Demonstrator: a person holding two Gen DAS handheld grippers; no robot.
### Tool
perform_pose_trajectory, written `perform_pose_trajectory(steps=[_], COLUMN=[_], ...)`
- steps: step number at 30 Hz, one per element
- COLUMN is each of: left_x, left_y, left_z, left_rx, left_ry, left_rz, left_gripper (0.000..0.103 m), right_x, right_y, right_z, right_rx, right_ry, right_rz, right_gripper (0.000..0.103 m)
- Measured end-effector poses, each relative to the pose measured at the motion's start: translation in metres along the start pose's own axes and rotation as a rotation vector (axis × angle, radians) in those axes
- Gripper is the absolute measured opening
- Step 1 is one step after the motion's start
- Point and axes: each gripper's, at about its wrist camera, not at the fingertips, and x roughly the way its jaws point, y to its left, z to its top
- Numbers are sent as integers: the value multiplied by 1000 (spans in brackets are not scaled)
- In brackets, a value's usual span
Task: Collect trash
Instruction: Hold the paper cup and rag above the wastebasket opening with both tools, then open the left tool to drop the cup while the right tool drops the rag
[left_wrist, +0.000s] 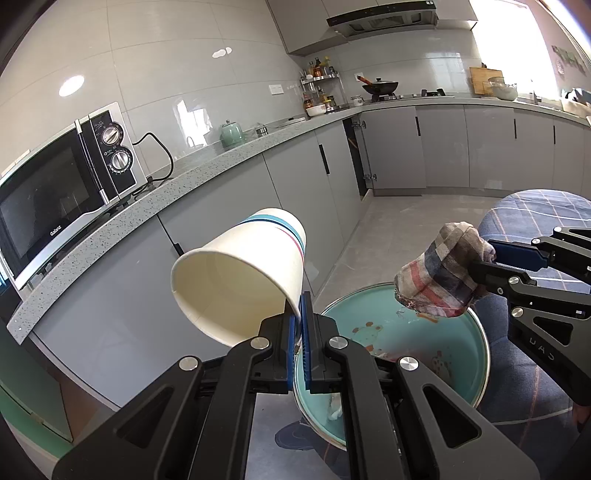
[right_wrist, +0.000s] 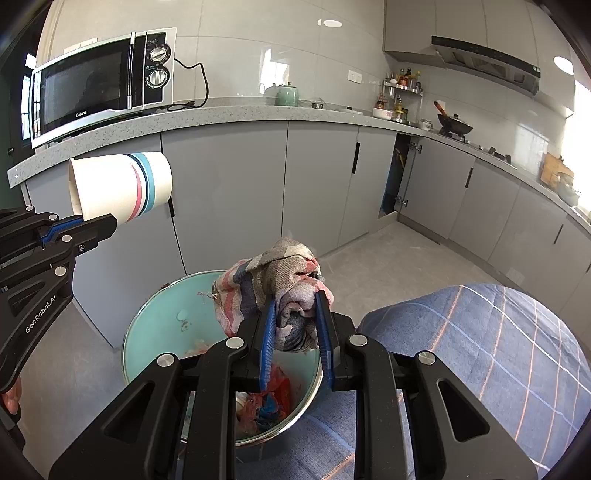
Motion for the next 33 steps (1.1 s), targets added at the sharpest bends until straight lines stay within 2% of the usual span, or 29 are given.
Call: perform_pose_trajectory(steps=[22,23,24,25,26,27,29,31,33], left_x=[2,2,3,3,4,4,5,5,4], left_y=[-1,-1,-1,-1,-1,-1,0,-1,-1], left_z=[0,0,-1,-1,-2,-2,-3,-3,-3], left_rx=[4,4,5,7,8,8,5,9,6], left_ry=[7,6,6,8,11,13,12,9,9], left_rz=[-24,-23,-25,-26,-26,-26,-15,-15,-19], left_gripper=[4,7,8,9,12,14,36,37,42], right_x=[6,6,7,6,5,4,3,1,-1], right_y=[5,5,5,4,3,2,-1,-4,-7], right_z=[2,3,3,3,4,3,3,4,4], right_rx=[-10,-11,-10,-8,-6,-2,13,23,34], right_ry=[9,9,8,6,0,-9,-10,-15,-20], right_rz=[8,7,12,27,30,21,20,12,11], right_gripper=[23,24,29,40,46,48,48,50,52])
